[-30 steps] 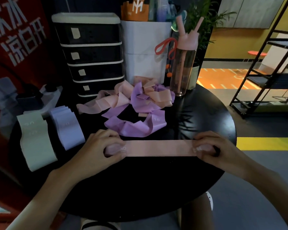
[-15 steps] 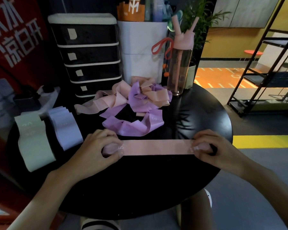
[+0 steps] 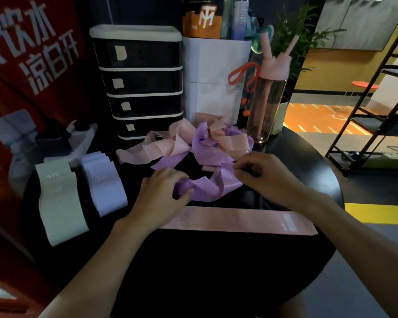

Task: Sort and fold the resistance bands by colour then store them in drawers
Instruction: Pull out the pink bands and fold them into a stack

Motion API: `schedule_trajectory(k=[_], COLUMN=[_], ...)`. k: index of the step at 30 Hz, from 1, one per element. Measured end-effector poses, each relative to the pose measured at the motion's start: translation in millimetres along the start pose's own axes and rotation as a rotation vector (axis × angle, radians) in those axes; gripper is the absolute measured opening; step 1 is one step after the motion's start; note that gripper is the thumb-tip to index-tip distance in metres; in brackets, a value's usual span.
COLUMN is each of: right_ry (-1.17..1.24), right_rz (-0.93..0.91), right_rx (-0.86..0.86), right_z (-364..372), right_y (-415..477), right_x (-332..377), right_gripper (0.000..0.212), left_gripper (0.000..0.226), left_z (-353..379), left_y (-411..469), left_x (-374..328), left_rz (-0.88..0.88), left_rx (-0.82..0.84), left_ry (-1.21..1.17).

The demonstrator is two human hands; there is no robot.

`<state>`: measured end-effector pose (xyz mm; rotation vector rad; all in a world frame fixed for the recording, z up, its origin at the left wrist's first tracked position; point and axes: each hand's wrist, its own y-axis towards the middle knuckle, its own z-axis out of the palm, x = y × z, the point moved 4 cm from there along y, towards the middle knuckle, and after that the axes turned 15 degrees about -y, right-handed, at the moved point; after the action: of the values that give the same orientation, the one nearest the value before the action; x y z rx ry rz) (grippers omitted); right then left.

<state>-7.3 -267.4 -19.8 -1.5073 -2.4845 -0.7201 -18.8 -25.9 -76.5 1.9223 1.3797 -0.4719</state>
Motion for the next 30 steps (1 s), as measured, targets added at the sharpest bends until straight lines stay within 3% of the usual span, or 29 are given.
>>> schedule_trajectory(k=[3,8,13,16,21,26,30], right_ry=[0.053,0.031,-0.241,-0.336,-0.352,-0.112,0.058], right_rz=[-0.023,-0.068,-0.172,-0.186,-0.212,-0.242,-0.125], right_rx=[-0.023,0.04,0.057,0.103,0.036,-0.105,-0.09], right_z=[18,58,89,107,116,87,55], right_y=[45,107,152,163,170,167,159], right_x=[17,40,48,47,43,55,67], right_gripper=[0.01,0.019,0.037,0.032,0.012,0.007,0.008], left_gripper=[0.028,0.044,0.023,0.031,0.036,0.041,0.039], left_z=[2,2,2,2,1,-2,-12], left_y=[-1,-2,0,0,0,0,-3], left_x=[8,7,9,11,10,5,-1], left_rz=[-0.012,-0.022,-0.025,-0.039,-0.052,-0.053,-0.026], left_rx=[-0.016,-0.039,-0.051,-0.044,-0.016,-0.051,-0.161], left_ry=[-0.003,-0.01,-0.013,0.004,0.008,-0.021,-0.187])
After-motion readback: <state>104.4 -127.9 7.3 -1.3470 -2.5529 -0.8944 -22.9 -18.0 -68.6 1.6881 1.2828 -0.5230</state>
